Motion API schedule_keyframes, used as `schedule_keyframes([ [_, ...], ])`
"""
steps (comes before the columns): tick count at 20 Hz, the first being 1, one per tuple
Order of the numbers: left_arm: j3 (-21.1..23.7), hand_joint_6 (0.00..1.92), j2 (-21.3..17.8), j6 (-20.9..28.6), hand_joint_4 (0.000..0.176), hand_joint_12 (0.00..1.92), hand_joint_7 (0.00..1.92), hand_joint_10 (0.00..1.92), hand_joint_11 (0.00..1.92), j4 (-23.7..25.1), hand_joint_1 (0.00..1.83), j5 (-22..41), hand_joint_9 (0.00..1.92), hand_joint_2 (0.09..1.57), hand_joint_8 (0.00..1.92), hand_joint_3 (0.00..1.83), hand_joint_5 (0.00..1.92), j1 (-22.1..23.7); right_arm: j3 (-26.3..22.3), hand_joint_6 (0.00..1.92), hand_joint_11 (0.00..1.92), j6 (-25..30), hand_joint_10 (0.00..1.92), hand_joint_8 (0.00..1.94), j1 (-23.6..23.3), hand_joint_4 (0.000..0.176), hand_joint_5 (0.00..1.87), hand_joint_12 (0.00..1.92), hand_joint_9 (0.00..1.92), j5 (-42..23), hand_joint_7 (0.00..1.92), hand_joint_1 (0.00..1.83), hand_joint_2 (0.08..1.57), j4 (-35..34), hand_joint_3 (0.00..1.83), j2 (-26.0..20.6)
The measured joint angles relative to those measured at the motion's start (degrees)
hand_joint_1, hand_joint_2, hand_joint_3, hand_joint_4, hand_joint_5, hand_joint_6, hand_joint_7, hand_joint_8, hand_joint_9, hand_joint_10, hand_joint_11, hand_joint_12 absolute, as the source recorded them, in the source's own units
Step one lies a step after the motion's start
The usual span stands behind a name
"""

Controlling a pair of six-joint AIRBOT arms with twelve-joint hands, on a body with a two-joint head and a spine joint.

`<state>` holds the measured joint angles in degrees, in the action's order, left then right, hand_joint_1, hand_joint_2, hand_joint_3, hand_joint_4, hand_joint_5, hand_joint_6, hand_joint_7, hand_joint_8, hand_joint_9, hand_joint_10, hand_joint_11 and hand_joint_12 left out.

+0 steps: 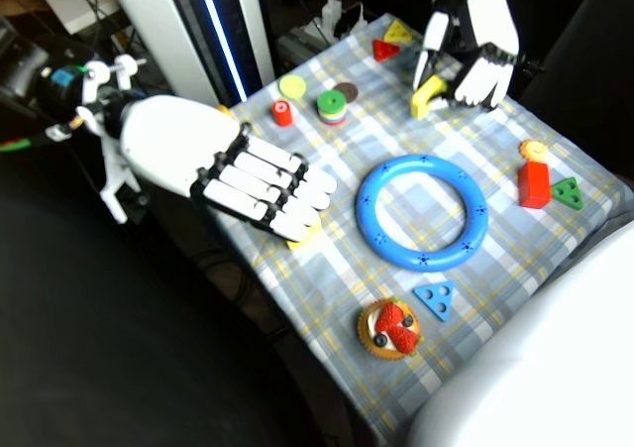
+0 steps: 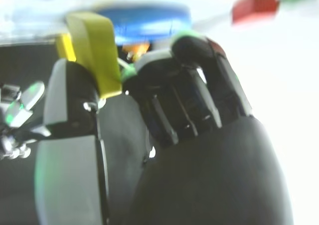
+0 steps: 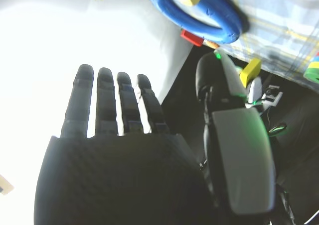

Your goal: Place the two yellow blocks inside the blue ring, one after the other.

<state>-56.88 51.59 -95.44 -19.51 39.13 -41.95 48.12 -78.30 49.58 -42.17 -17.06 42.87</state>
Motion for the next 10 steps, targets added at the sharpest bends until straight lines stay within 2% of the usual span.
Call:
schedule_keyframes([
  [1, -0.4, 0.99, 0.2, 0.0, 0.000, 1.92, 0.90, 1.92, 0.78, 0.4, 1.16, 0.2, 0.97, 1.12, 1.87, 0.00, 0.97, 0.7, 0.0, 0.00, 0.00, 0.0, 0.00, 0.00, 0.0, 0.000, 0.00, 0.00, 0.00, 0.0, 0.00, 0.64, 1.28, 0.0, 0.00, 0.0],
  [2, -1.7, 0.93, 1.4, -0.1, 0.000, 1.92, 1.00, 1.92, 1.12, 0.4, 1.17, 0.4, 1.16, 1.10, 1.91, 0.00, 1.01, 2.6, 0.0, 0.00, 0.00, 0.1, 0.00, 0.00, 0.0, 0.000, 0.00, 0.00, 0.00, 0.0, 0.00, 0.65, 1.28, 0.2, 0.00, 0.0],
  [3, -3.6, 0.87, 3.3, -0.1, 0.000, 1.92, 1.12, 1.92, 1.36, 0.2, 1.18, -0.3, 1.33, 1.08, 1.92, 0.00, 1.05, 4.4, 0.0, 0.00, 0.00, 0.1, 0.00, 0.00, 0.0, 0.000, 0.00, 0.00, 0.00, 0.0, 0.00, 0.65, 1.28, 0.1, 0.00, 0.0],
  [4, -5.3, 0.91, 5.3, -0.1, 0.000, 1.92, 1.06, 1.92, 1.31, 0.2, 1.17, -1.9, 1.26, 1.09, 1.85, 0.00, 1.02, 6.3, 0.0, 0.00, 0.00, 0.1, 0.00, 0.00, 0.0, 0.000, 0.00, 0.00, 0.00, 0.0, 0.00, 0.65, 1.28, 0.1, 0.00, 0.0],
  [5, -6.4, 0.95, 6.6, -0.1, 0.000, 1.92, 1.01, 1.89, 1.21, 0.3, 1.16, -3.4, 1.15, 1.10, 1.62, 0.00, 1.00, 7.4, 0.0, 0.00, 0.00, 0.1, 0.00, 0.00, 0.0, 0.000, 0.00, 0.00, 0.00, -0.1, 0.00, 0.66, 1.28, 0.1, 0.00, 0.0],
  [6, -8.2, 0.94, 8.8, -0.1, 0.000, 1.92, 1.07, 1.91, 1.31, 0.6, 1.16, -6.0, 1.23, 1.10, 1.73, 0.00, 1.01, 9.1, 0.0, 0.00, 0.00, 0.1, 0.00, 0.00, 0.0, 0.000, 0.00, 0.00, 0.00, -0.2, 0.00, 0.65, 1.28, 0.0, 0.00, 0.0],
  [7, -10.5, 0.97, 11.3, -0.1, 0.000, 1.92, 1.03, 1.92, 1.24, 0.3, 1.16, -9.0, 1.20, 1.11, 1.84, 0.00, 0.99, 11.1, 0.0, 0.00, 0.00, 0.1, 0.00, 0.00, 0.0, 0.011, 0.00, 0.00, 0.00, -0.4, 0.00, 0.61, 1.29, 0.0, 0.00, 0.0],
  [8, -12.1, 0.99, 12.9, -0.1, 0.000, 1.92, 0.93, 1.92, 1.08, -0.1, 1.15, -10.6, 1.06, 1.11, 1.74, 0.00, 0.98, 12.3, 0.0, 0.00, 0.00, 0.2, 0.00, 0.00, 0.0, 0.012, 0.00, 0.00, 0.00, -0.5, 0.00, 0.61, 1.29, 0.1, 0.00, 0.0],
  [9, -13.8, 0.90, 14.5, -0.1, 0.000, 1.92, 0.86, 1.92, 0.81, -1.2, 1.22, -11.6, 0.91, 1.16, 1.55, 0.01, 0.92, 13.1, 0.0, 0.00, 0.00, 0.2, 0.00, 0.00, 0.0, 0.014, 0.00, 0.00, 0.00, -0.5, 0.00, 0.59, 1.29, 0.0, 0.00, 0.0],
  [10, -16.2, 0.87, 16.5, -0.1, 0.000, 1.92, 0.82, 1.84, 0.17, -2.7, 1.22, -12.6, 0.64, 1.17, 1.49, 0.00, 0.96, 13.5, 0.0, 0.00, 0.00, 0.2, 0.00, 0.00, 0.0, 0.016, 0.00, 0.00, 0.00, -0.5, 0.00, 0.58, 1.30, 0.0, 0.00, 0.0],
])
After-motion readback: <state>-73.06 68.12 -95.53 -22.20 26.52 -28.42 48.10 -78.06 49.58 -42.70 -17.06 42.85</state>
